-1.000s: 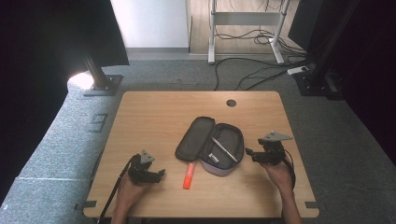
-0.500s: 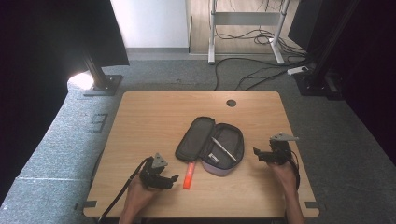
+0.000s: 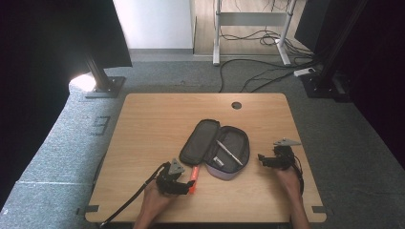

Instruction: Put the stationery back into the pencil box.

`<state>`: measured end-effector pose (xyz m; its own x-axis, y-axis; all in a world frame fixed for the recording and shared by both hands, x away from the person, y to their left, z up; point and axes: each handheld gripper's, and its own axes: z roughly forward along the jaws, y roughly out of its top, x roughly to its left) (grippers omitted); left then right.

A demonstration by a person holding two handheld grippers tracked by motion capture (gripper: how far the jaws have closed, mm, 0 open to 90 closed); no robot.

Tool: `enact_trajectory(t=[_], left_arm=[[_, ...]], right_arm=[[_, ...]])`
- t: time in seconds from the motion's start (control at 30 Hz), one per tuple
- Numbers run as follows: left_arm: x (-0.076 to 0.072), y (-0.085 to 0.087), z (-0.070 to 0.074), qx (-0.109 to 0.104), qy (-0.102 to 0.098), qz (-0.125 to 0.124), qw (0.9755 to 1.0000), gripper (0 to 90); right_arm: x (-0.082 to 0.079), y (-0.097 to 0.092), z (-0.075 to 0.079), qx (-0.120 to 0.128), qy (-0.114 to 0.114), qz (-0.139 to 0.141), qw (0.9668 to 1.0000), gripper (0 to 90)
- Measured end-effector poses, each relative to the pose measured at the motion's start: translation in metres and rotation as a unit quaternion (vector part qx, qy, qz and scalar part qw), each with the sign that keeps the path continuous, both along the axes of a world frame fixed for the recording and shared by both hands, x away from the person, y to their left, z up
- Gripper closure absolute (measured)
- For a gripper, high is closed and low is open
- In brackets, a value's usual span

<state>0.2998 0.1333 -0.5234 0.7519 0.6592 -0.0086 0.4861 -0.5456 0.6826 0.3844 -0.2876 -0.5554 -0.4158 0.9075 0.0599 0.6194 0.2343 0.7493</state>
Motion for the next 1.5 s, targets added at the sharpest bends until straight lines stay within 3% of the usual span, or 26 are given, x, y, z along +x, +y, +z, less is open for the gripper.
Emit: enact_trajectory(t=[0.3, 0.57, 0.83, 1.1, 1.23, 1.5], left_arm=[[0.004, -0.012, -0.011, 0.011, 0.004, 0.006, 0.9999, 28.0], [0.007, -0.017, -0.018, 0.013, 0.010, 0.005, 0.9998, 31.2], [0.005, -0.016, -0.015, 0.016, 0.014, 0.006, 0.9998, 47.6], [0.000, -0.013, -0.010, 0.032, 0.025, 0.001, 0.9992, 65.3], [-0.002, -0.010, -0.009, 0.039, 0.025, -0.003, 0.9989, 66.3], [-0.007, -0.003, -0.009, 0.053, 0.005, -0.001, 0.9986, 67.1]], right_arm=[[0.000, 0.005, 0.000, -0.022, -0.003, 0.010, 0.9997, 12.9], [0.000, 0.005, 0.000, -0.022, -0.003, 0.011, 0.9997, 12.7], [0.000, 0.005, -0.001, -0.022, -0.003, 0.011, 0.9997, 12.7], [0.000, 0.005, -0.001, -0.022, -0.003, 0.011, 0.9997, 12.7], [0.000, 0.005, -0.001, -0.022, -0.003, 0.011, 0.9997, 12.7], [0.000, 0.005, 0.000, -0.023, -0.003, 0.011, 0.9997, 12.7]])
